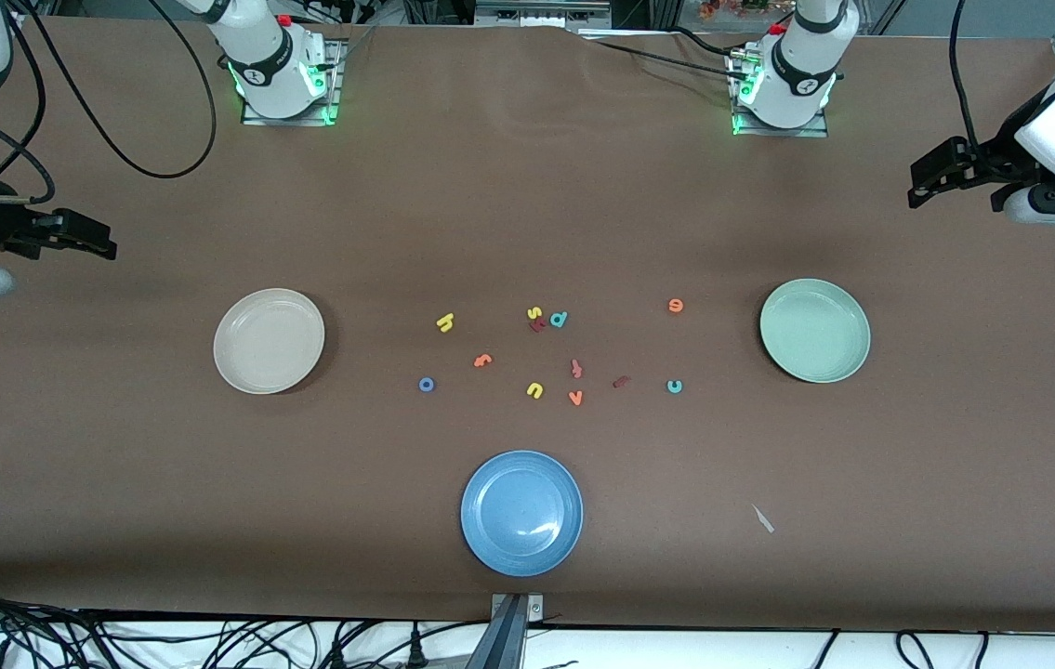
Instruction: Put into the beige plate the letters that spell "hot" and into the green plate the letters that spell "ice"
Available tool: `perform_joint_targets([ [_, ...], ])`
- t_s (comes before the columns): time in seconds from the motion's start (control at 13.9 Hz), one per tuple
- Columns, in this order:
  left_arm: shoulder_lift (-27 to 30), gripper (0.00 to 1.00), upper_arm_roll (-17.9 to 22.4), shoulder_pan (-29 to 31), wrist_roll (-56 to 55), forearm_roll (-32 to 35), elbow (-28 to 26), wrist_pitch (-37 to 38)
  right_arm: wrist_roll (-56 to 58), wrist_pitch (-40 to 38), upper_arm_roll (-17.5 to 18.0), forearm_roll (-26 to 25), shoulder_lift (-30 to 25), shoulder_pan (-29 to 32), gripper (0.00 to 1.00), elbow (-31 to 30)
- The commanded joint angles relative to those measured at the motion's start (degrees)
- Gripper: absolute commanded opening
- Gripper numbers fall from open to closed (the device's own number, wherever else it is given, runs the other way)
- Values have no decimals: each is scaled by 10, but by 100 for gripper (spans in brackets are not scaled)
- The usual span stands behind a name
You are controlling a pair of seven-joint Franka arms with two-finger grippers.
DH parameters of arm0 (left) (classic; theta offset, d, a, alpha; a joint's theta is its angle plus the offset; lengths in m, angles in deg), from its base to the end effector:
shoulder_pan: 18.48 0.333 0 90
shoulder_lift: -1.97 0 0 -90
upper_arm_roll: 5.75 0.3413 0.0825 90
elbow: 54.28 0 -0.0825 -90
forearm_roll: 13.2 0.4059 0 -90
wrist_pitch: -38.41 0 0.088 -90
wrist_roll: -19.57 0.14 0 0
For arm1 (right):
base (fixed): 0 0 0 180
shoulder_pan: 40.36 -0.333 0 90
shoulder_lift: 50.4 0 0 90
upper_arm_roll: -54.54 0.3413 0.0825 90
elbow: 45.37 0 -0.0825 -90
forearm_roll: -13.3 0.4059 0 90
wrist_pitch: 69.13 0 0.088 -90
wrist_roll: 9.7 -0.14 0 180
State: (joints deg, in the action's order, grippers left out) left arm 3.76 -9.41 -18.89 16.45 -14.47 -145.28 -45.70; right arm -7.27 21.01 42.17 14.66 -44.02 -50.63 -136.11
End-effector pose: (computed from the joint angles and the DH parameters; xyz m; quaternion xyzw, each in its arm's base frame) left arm 0.5501 -0.0430 0.6175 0.9989 -0.0089 -0.0451 0.0073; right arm 0.6026 -0.0129 0.5464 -0.9982 -0.0021 0.0595 0.0023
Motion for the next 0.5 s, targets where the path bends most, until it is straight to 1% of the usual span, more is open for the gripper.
perform_joint_targets([
  [0.0, -7, 100, -7, -4, 1, 13, 17, 19, 1, -12, 1, -6, 4, 2, 100, 12],
  [0.07, -7, 100, -13, -4, 1, 14, 17, 19, 1, -12, 1, -6, 4, 2, 100, 12],
  [0.43, -7, 100, -14, -4, -3, 14, 17, 18, 2, -12, 1, -6, 4, 2, 100, 12],
])
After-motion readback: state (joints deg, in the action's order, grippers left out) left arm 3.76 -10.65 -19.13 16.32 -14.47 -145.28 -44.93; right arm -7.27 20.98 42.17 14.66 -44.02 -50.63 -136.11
